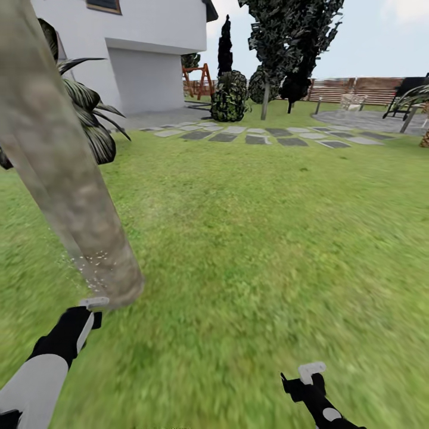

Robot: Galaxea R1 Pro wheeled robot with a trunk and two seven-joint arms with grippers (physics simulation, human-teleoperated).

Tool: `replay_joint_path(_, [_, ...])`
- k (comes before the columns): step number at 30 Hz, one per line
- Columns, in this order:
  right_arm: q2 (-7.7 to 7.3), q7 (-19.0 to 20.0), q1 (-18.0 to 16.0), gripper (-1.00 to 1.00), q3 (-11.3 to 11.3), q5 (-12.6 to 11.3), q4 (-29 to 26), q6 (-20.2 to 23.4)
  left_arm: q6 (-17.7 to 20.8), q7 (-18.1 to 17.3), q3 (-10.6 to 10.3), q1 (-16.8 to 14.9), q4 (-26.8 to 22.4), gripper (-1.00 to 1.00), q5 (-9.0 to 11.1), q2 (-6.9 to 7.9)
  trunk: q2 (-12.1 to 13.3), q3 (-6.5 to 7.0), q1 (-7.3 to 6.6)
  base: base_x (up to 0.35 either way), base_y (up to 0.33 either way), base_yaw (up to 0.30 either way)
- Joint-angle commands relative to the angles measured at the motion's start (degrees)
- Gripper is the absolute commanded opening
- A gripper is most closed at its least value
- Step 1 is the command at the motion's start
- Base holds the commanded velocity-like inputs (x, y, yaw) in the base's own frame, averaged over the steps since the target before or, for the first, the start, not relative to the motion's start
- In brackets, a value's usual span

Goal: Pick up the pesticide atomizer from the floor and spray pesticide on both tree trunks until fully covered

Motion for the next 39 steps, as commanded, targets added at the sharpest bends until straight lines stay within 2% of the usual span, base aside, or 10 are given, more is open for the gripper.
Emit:
replay_joint_path(1, [-0.03,-0.1,0.0,1.0,0.5,-0.6,0.0,-0.2,0.3,-0.2,0.2,0.0,0.1,-1.0,-0.6,-0.17,0.0,-0.04,-0.01,0.001,-0.001,0.269])
replay_joint_path(7, [0.03,-0.1,0.0,1.0,0.5,-0.6,0.0,-0.2,-0.2,-0.2,0.2,0.0,1.1,-1.0,-0.6,-1.82,0.0,-0.04,-0.01,0.089,-0.167,0.072])
replay_joint_path(8, [0.0,-0.1,0.0,1.0,0.5,-0.6,0.0,-0.2,-4.0,-0.2,0.2,0.0,4.4,-1.0,-0.7,-1.77,0.0,-0.04,-0.01,0.226,-0.19,0.001])
replay_joint_path(10, [-0.04,-0.1,0.0,1.0,0.5,-0.6,0.0,-0.2,-6.2,0.4,0.7,0.0,5.9,-1.0,-0.7,-1.54,0.0,-0.04,-0.01,0.237,-0.18,0.0])
replay_joint_path(14, [-0.12,-0.1,0.0,1.0,0.5,-0.6,0.0,-0.2,-6.8,1.7,3.0,0.0,6.0,-1.0,-0.8,-1.62,0.0,-0.04,-0.01,0.242,-0.175,0.0])
replay_joint_path(21, [-0.01,-0.1,0.0,1.0,0.5,-0.6,0.0,-0.2,-7.3,2.0,3.6,0.2,6.6,-1.0,-0.7,-1.76,0.0,-0.04,-0.01,0.234,-0.184,0.053])
replay_joint_path(22, [0.01,-0.1,0.0,1.0,0.5,-0.6,0.0,-0.2,-7.4,2.0,3.9,0.5,6.6,-1.0,-0.6,-1.66,0.0,-0.04,-0.01,0.201,-0.207,0.239])
replay_joint_path(24, [0.03,-0.1,0.0,1.0,0.5,-0.6,0.0,-0.2,-7.6,2.0,6.6,0.8,6.6,-1.0,-0.3,-1.75,0.0,-0.04,-0.01,0.165,-0.229,0.266])
replay_joint_path(26, [0.03,-0.1,0.0,1.0,0.5,-0.6,0.0,-0.2,-7.7,2.0,7.6,0.8,6.4,-1.0,-0.3,-1.8,0.0,-0.04,-0.01,0.107,-0.258,0.275])
replay_joint_path(39, [0.02,-0.1,0.0,1.0,0.5,-0.6,0.0,-0.2,-7.7,2.0,7.5,0.8,6.6,-1.0,-0.7,-2.08,0.0,-0.04,-0.01,0.136,-0.257,0.225])
